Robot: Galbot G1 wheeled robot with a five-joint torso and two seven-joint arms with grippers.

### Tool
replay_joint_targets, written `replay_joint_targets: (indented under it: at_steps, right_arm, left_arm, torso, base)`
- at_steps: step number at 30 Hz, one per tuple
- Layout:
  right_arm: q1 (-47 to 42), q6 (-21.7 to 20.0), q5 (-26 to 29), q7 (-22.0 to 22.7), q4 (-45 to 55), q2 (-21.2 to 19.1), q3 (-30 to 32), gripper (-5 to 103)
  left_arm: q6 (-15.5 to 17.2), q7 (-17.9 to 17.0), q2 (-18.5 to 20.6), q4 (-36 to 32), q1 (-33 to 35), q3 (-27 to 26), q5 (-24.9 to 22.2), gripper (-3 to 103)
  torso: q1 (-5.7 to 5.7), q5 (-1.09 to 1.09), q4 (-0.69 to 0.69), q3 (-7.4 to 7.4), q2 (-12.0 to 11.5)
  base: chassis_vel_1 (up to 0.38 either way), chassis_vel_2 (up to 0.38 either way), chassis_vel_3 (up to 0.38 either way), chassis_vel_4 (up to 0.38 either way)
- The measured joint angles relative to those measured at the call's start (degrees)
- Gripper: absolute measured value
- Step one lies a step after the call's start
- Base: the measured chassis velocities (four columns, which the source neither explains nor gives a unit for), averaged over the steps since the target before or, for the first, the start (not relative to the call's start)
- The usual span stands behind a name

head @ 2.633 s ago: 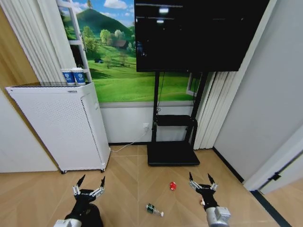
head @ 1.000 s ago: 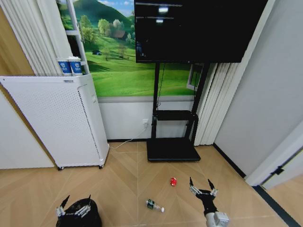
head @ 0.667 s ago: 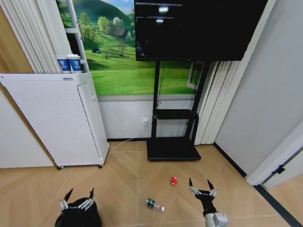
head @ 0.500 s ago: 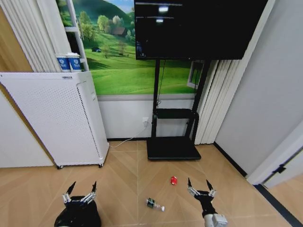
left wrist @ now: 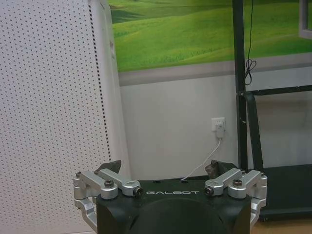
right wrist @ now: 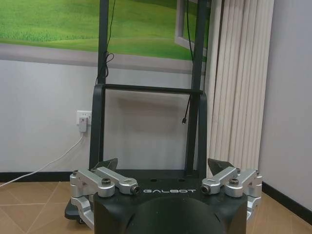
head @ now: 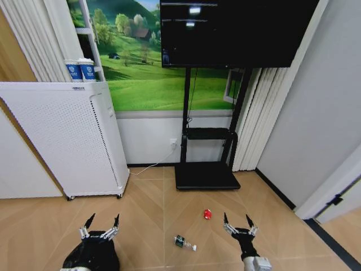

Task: Pick up the trash bin and place the garbage on the floor into it.

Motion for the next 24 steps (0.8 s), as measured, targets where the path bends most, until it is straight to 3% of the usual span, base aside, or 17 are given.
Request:
replay_joint_targets:
  at_steps: [24]
  right_arm:
    - [0.59, 0.39, 0.14, 0.3, -1.76, 0.67, 0.18, 100]
  left_arm:
    - [-0.02, -0.06, -0.25, 0.66, 0.15, -0.06, 0.7, 100]
  torso:
    - [-1.76, 0.0, 0.0, -3.81, -5.57]
  base:
    - [0.0, 0.0, 0.0, 0.0]
